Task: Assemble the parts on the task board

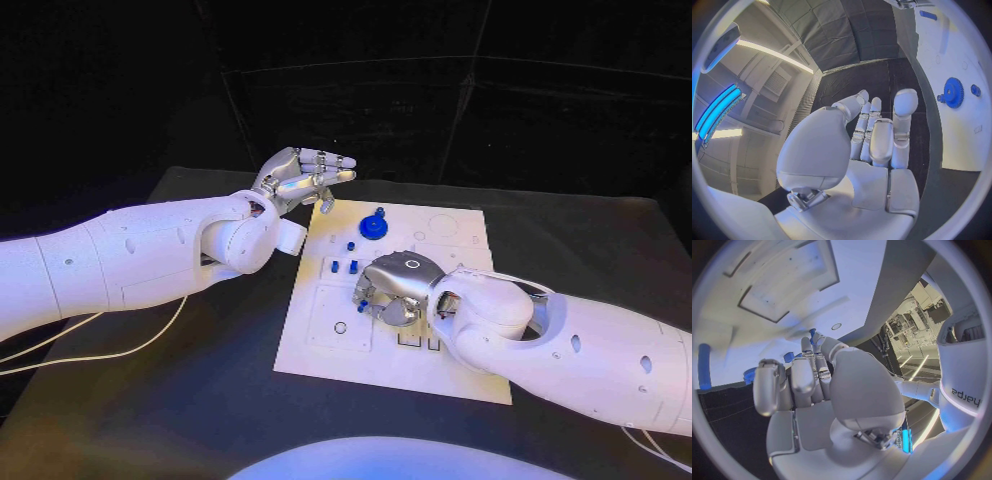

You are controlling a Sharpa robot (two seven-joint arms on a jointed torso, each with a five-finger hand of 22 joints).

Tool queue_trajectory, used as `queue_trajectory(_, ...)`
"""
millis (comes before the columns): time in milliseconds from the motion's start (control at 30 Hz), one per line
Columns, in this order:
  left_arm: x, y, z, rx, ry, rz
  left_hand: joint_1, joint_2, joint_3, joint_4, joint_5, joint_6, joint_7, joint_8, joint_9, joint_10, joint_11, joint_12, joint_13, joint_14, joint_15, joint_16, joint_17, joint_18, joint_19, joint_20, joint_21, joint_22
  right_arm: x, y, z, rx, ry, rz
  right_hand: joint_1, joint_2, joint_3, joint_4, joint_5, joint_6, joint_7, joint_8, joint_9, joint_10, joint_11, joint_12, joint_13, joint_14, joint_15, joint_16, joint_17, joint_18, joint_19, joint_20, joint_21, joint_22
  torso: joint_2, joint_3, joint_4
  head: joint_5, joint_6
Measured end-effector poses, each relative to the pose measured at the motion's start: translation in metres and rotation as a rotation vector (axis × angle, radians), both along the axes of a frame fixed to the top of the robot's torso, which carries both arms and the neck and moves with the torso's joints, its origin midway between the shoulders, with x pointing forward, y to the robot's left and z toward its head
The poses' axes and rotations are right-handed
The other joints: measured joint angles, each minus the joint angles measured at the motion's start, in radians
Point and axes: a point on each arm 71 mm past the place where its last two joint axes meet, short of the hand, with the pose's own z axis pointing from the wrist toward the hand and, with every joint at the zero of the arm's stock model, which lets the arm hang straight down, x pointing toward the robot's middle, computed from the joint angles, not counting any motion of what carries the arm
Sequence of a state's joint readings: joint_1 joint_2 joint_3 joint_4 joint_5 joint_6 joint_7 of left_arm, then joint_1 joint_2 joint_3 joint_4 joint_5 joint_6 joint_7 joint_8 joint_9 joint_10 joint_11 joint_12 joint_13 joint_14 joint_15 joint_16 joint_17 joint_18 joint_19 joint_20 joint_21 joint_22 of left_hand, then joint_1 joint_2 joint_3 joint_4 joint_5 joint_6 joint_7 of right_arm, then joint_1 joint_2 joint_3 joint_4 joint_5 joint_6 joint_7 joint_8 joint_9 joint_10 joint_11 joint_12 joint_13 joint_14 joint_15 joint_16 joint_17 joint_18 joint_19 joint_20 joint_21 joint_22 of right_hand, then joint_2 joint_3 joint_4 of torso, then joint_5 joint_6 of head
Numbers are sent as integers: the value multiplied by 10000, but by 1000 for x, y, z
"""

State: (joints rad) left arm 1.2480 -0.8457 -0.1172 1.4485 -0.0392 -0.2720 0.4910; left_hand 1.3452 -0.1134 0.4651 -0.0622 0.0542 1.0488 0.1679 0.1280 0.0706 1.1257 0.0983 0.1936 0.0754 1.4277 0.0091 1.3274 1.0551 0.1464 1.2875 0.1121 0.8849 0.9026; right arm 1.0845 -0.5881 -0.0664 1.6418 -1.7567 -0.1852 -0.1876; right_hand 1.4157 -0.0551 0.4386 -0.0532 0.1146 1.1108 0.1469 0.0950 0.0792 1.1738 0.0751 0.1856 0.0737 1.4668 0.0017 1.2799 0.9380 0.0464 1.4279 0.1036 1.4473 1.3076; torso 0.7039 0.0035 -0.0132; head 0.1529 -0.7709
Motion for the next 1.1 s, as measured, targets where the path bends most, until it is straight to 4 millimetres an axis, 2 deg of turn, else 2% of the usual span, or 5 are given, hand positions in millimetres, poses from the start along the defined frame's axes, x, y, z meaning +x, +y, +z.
queue_trajectory(667,0,0,0,-2,13,-18,0,0,0,0,0,0,0,0,0,0,0,0,0,0,0,0,0,0,0,0,0,0,0,5,-2,-217,-42,39,-94,14,-1,0,-2,7,8,-8,-5,0,0,-50,-6,0,0,0,-1,0,0,0,0,-1,0,-1,0,1,-7)
queue_trajectory(1000,0,-1,0,-7,26,-40,0,0,0,0,0,0,0,0,-11,0,0,0,0,-36,37,0,-30,0,-68,-3,0,-29,-5,8,-7,-454,-219,126,-238,-51,0,0,0,16,19,-61,-6,0,0,-87,-17,0,0,0,14,0,0,0,0,-1,-1,-4,2,11,-23)
queue_trajectory(1100,0,-1,0,-8,30,-45,0,0,0,0,0,0,0,0,-11,0,0,0,0,-36,36,0,-30,0,-68,-3,0,-29,-5,8,-8,-463,-279,126,-331,-145,0,0,45,-4,39,-59,-7,-23,23,-173,-19,0,0,0,13,1,-23,23,0,-1,-2,-4,2,19,-24)
